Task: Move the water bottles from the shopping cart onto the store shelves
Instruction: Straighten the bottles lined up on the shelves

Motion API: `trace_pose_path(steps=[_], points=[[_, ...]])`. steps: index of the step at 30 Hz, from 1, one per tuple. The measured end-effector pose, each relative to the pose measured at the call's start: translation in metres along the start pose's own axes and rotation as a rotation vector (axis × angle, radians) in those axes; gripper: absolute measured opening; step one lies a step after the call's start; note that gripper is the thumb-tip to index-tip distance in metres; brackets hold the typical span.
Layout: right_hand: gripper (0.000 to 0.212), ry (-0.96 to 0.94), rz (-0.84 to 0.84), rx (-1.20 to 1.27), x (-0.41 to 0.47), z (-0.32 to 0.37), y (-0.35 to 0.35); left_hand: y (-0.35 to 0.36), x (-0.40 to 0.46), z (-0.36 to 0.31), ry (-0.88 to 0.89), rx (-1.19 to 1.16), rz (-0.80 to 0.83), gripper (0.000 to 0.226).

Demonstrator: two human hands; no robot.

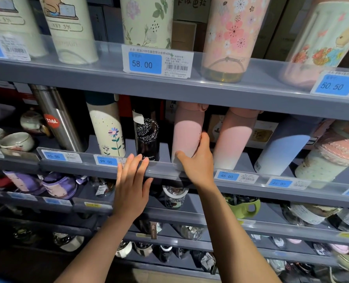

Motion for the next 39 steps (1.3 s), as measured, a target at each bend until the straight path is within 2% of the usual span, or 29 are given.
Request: trace_pose_path(steps=[4,12,26,39], points=[[0.084,-0.001,-0.035,-0.024,0.003,-0.001,-0.001,0.000,0.000,0.000,0.001,0.006,-0.004,0.049],[0.084,0.067,-0.183,-0.161,0.000,0.011,0.009,0.000,-0.001,0.000,0.007,-0.002,-0.013,0.048],[0.082,0.106,-0.200,-0.254,0.002,0.013,0.010,0.000,0.000,0.000,0.035,0.003,-0.026,0.049],[0.084,0.122,-0.240,-0.315,0.000,0.017,0.011,-0.008,0.004,-0.006,-0.066,0.025,0.057,0.054]])
Point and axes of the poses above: each hand's wrist, its own x-axis towards the middle knuckle, its own y-axis out of the palm, z = x × y, the point moved 3 cm from there along x, towards the middle knuckle, and after that the axes turned 13 degrees about -x, right-handed, at the moved point
